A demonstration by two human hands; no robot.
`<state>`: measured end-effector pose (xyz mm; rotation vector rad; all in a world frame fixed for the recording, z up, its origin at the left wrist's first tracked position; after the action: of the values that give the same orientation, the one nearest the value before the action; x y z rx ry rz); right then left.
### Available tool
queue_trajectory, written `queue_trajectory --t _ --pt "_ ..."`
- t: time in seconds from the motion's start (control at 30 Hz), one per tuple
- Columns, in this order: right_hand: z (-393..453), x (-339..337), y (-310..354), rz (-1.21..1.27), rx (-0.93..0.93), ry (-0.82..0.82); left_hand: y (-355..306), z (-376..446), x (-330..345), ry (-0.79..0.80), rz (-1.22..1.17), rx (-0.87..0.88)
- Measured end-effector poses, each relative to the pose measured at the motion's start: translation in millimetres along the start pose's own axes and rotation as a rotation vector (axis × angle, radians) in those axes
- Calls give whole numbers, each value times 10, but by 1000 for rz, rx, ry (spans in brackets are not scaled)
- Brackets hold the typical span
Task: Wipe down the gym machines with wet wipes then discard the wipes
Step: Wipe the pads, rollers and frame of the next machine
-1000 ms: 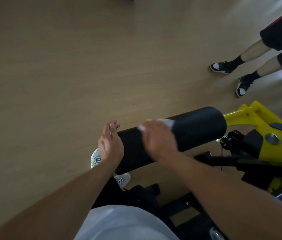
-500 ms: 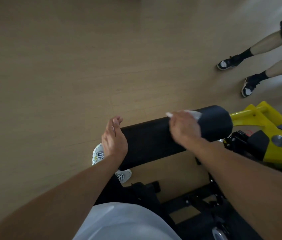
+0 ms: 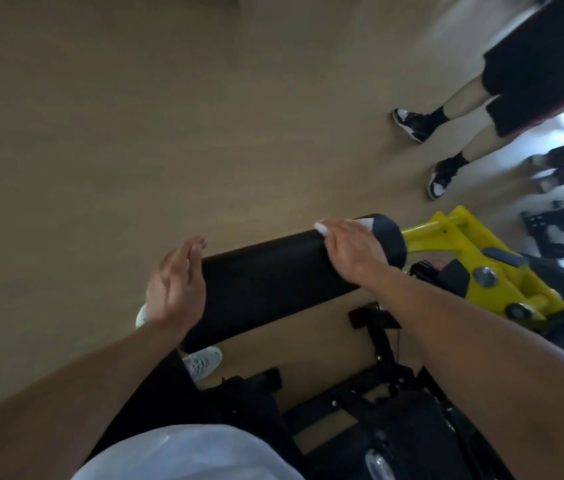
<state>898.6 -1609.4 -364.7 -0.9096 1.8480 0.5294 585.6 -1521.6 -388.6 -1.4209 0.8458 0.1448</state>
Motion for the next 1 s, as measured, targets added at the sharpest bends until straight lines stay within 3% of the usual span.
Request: queue_trajectory --t 0.1,0.17,0.23,0.33,0.4,0.57,0.63,0.73,0.8,0.87,1.0 --pt "217 -205 -1119 85 377 -26 -19 20 61 50 54 10" --pt "209 -174 -1346 146 543 -29 18 21 92 59 73 -17" --pt "154 -133 -1270 208 593 -114 20 32 103 69 94 -28" --pt "23 -84 -1037 247 566 -231 5 41 80 59 123 -50" --pt "-37 15 -775 228 466 -208 49 45 87 73 121 -104" --pt "-423 173 669 186 51 -78 444 337 230 160 -67 -405" --pt "-753 266 1338 182 -127 21 573 481 330 224 -106 -448" --pt "-1211 401 1902 126 -330 42 763 615 398 125 -247 -535" --pt "-1245 416 1832 69 -395 43 850 593 404 31 -406 -606" --pt "-1001 287 1444 82 -335 21 792 588 284 -10 -377 -500" --pt "-224 -62 -43 79 120 -149 344 283 6 -13 -264 -290"
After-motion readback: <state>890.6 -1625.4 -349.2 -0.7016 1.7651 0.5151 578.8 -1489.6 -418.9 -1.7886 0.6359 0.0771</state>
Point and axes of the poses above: each hand's wrist, its own z-axis towards the middle knuckle, its own x-axis out of the palm, y = z × x, the point moved 10 cm from there along z, towards the middle knuckle, and after that the axes turned 13 degrees about x, right-handed, at the moved point
